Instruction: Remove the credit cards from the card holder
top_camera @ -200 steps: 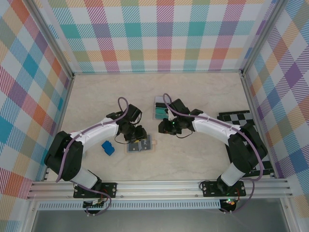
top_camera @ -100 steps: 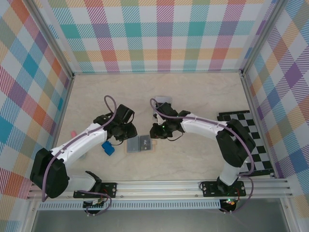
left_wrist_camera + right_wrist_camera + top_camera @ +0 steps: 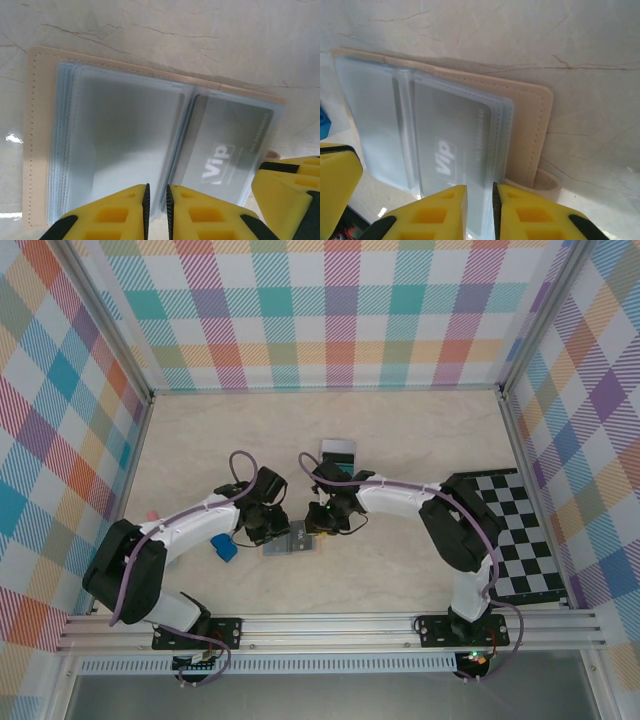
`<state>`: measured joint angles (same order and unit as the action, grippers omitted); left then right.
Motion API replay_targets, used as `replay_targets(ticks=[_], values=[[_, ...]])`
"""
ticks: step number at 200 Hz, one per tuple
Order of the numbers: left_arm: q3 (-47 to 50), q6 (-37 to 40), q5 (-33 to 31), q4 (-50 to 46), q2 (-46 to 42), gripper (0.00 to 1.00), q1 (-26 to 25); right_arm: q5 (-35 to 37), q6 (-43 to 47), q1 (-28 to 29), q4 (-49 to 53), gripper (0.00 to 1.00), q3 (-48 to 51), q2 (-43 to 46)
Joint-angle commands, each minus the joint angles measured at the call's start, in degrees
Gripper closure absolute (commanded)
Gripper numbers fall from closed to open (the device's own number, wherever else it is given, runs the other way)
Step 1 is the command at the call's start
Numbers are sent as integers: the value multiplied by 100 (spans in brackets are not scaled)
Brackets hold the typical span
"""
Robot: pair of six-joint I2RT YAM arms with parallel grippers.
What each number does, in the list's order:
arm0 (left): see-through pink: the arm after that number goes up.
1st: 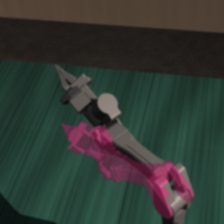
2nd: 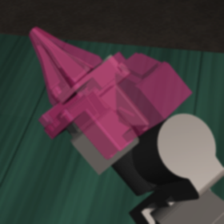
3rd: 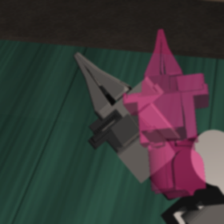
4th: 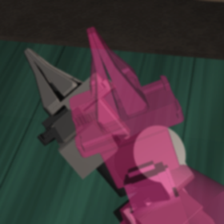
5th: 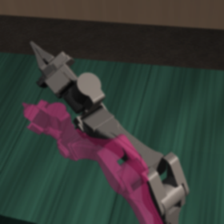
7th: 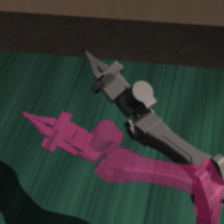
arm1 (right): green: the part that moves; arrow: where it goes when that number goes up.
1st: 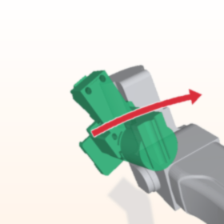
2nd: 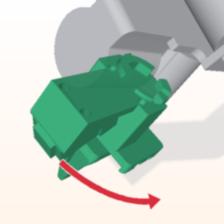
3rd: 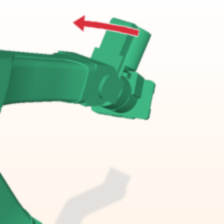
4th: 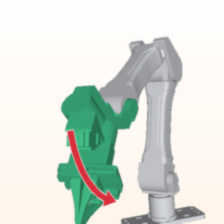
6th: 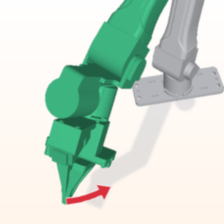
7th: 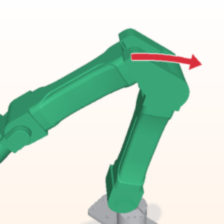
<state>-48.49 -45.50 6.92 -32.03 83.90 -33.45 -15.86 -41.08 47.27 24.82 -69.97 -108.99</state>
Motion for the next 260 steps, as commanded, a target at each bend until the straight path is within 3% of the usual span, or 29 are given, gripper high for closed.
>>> replay_targets(ticks=[1, 168, 260], values=[[121, -103, -76, 42, 141, 82, 14, 93, -59, 19, 171, 76, -190, -134], [483, -275, -244, -12, 746, 88, 14, -483, 30, 18, -40, 73, -456, -509], [290, -197, -206, -184, 193, 94, 62, -1166, -91, 2, -661, 74, -307, -302]])
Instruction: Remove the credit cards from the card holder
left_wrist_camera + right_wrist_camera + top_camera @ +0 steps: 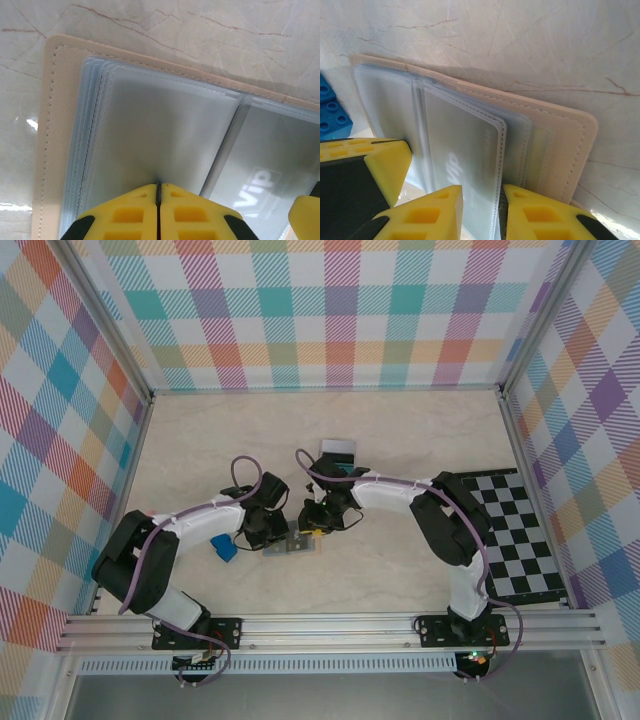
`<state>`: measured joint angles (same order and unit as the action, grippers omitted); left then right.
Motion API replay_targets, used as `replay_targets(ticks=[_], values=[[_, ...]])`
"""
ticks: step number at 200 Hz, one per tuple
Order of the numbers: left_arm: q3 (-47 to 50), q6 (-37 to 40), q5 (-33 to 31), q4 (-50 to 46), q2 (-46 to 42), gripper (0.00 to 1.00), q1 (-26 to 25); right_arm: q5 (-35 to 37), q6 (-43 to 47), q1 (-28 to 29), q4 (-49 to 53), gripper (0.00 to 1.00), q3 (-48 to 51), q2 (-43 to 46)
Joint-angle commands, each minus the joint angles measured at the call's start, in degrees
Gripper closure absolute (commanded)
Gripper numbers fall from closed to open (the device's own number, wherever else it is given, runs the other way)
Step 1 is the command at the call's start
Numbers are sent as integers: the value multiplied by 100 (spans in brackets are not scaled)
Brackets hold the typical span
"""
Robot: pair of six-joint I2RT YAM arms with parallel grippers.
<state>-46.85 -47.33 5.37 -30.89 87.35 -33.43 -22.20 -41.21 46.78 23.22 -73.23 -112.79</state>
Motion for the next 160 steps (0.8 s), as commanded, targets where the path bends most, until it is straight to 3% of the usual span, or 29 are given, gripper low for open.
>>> replay_targets(ticks=[1, 90, 160], values=[[120, -13, -56, -305, -168, 94, 67, -540, -79, 50, -520, 74, 28, 89], [296, 237, -7, -770, -1122, 83, 864, -1437, -440, 50, -1707, 73, 330, 255], [161, 363, -711, -1781, -2097, 76, 1525, -1797, -547, 222, -2104, 64, -34, -154]])
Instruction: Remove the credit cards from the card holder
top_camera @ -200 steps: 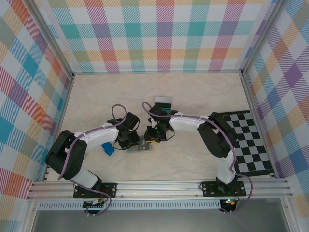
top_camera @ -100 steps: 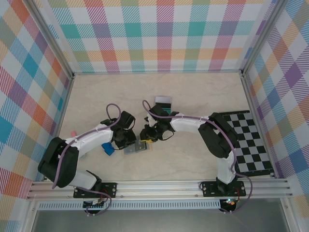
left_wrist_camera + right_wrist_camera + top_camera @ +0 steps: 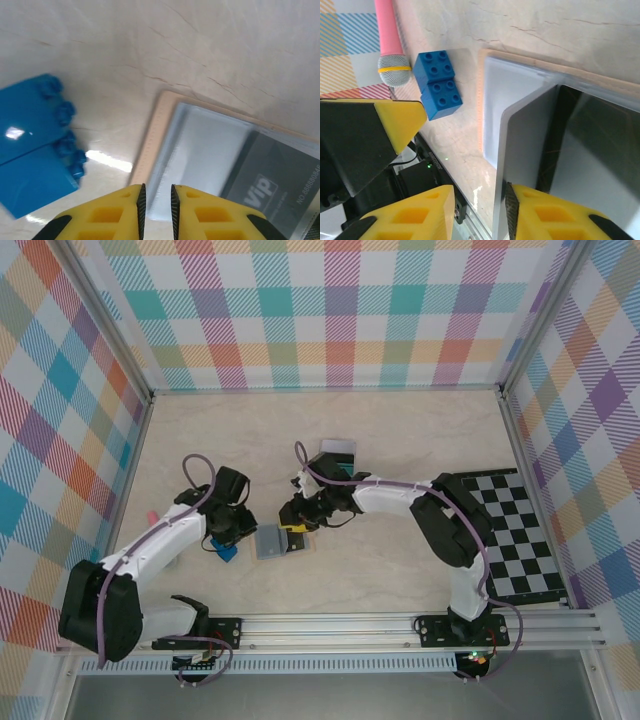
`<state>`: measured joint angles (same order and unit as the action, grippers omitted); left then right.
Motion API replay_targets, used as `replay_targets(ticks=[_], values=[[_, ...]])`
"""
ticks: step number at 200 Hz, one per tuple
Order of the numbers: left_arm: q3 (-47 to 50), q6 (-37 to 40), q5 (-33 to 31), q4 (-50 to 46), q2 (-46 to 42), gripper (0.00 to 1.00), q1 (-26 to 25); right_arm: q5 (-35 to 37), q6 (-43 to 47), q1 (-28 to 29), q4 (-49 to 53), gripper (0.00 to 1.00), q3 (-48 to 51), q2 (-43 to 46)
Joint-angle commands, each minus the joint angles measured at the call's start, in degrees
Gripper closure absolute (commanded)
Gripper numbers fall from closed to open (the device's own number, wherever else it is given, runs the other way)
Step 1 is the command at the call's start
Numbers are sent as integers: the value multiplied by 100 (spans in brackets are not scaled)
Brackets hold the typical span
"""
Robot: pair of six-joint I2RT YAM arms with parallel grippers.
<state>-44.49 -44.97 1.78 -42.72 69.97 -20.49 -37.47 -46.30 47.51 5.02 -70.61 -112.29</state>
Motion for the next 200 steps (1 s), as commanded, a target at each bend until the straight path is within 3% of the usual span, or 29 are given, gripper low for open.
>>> replay_targets(ticks=[1, 57, 81, 135, 200], values=[[-76, 124, -358, -607, -369, 76, 235, -265, -33, 156, -278, 64, -305, -214], [-86, 79, -109, -574, -810, 73, 361, -264, -16, 327, -218, 54, -570, -523], [-52, 118, 213, -360, -874, 71, 361, 161, 308, 323, 396, 53, -732, -410], [209, 153, 1876, 820, -632, 70, 307, 1799, 662, 218, 1801, 64, -721, 46], [374, -150, 2247, 1740, 219, 84, -271, 2188, 622, 189, 2221, 75, -766, -78]])
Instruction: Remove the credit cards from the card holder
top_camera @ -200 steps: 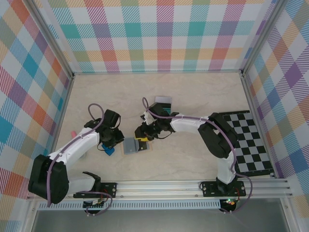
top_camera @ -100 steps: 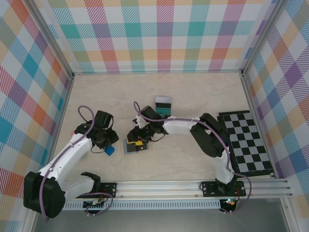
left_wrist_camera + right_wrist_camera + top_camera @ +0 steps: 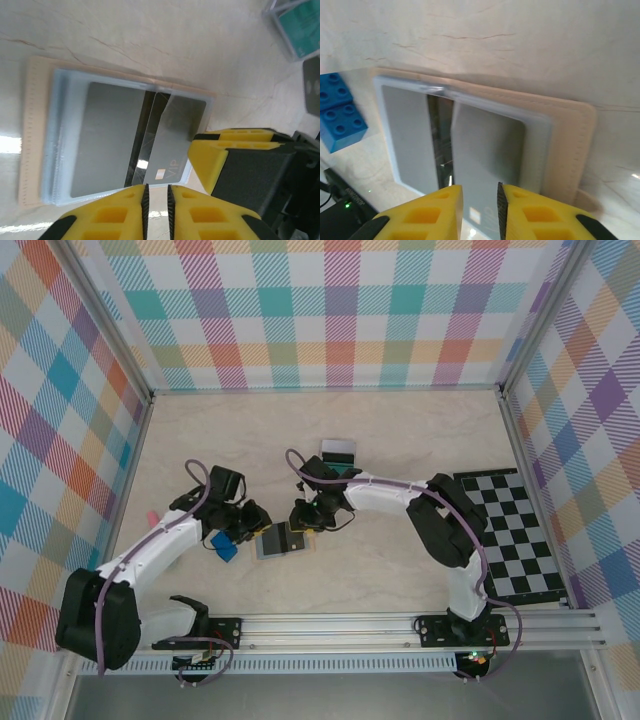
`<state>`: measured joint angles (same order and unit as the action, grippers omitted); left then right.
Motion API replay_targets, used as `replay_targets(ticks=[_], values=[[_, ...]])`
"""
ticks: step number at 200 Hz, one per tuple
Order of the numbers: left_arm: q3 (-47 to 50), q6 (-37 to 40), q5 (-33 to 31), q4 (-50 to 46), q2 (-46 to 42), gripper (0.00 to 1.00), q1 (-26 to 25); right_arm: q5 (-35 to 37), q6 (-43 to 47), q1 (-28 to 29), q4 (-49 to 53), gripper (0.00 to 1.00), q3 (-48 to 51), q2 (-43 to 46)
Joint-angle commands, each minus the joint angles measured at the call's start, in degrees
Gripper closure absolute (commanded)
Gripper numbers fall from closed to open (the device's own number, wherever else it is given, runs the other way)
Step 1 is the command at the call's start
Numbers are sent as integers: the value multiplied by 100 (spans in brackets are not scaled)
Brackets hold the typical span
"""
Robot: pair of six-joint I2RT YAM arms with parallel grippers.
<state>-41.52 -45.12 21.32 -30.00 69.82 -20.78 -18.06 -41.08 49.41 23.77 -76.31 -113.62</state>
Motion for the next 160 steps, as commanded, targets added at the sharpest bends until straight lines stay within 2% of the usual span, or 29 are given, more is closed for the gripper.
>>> replay_targets(ticks=[1, 19, 41, 75, 160], values=[[75, -140, 293, 482, 256, 84, -251, 253, 100, -1, 351, 75, -193, 53], [111, -231, 319, 700, 500, 86, -375, 265, 100, 1, 401, 77, -233, -17], [243, -382, 290, 1006, 746, 94, -438, 238, 83, 1, 442, 80, -274, -127], [551, -547, 115, 1349, 916, 95, -445, 215, 21, 4, 484, 83, -269, -254], [776, -552, 153, 1840, 1189, 78, -427, 129, -102, -45, 528, 83, -143, -467]])
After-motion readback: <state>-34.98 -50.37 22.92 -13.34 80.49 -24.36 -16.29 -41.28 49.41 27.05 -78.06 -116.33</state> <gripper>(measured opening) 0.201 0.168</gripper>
